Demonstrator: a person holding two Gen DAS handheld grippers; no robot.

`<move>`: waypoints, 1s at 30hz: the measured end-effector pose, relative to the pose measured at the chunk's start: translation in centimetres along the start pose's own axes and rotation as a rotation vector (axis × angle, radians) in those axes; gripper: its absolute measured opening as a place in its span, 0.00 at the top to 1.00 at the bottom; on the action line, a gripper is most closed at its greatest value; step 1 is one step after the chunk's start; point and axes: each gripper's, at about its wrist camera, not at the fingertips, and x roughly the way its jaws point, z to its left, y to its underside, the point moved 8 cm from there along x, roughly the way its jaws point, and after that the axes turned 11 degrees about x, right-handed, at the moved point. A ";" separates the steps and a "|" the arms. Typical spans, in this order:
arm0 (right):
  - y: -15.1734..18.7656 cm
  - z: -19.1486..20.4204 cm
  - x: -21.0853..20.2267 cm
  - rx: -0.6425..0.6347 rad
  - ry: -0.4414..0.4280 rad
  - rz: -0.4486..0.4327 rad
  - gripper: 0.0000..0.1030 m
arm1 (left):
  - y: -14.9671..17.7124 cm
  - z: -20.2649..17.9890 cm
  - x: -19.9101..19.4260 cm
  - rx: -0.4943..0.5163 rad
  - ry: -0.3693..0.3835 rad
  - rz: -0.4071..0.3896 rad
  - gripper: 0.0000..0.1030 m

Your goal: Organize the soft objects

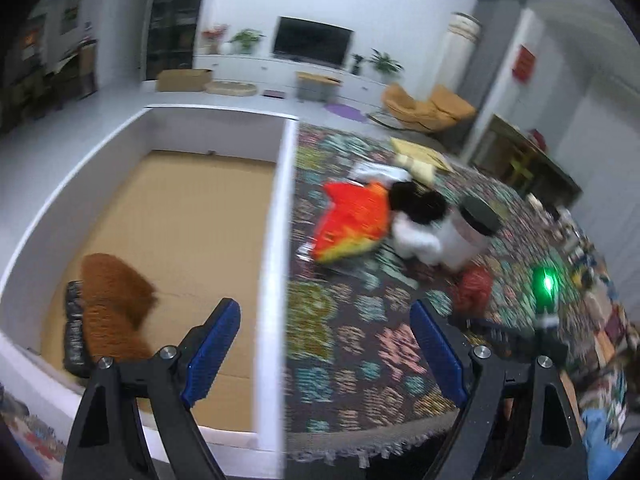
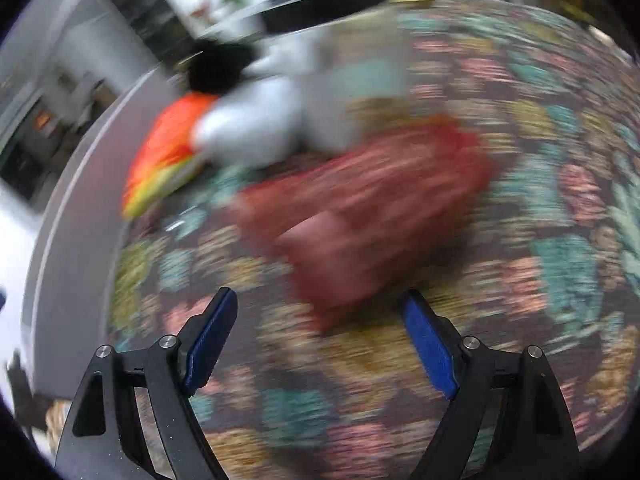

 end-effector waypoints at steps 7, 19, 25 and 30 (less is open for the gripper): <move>-5.0 -4.6 -0.2 0.046 0.095 -0.074 0.16 | 1.3 -6.8 2.3 0.090 0.119 0.068 0.16; -2.9 -5.9 -1.0 -0.010 0.235 -0.121 0.16 | 3.1 -8.8 15.7 0.208 -0.013 0.176 0.16; -3.1 -5.1 -0.4 -0.051 0.319 -0.146 0.10 | 2.4 -7.6 19.0 0.244 -0.071 0.162 0.16; -3.6 -5.6 -0.3 -0.038 0.317 -0.195 0.08 | 2.9 -7.6 19.5 0.250 -0.074 0.148 0.00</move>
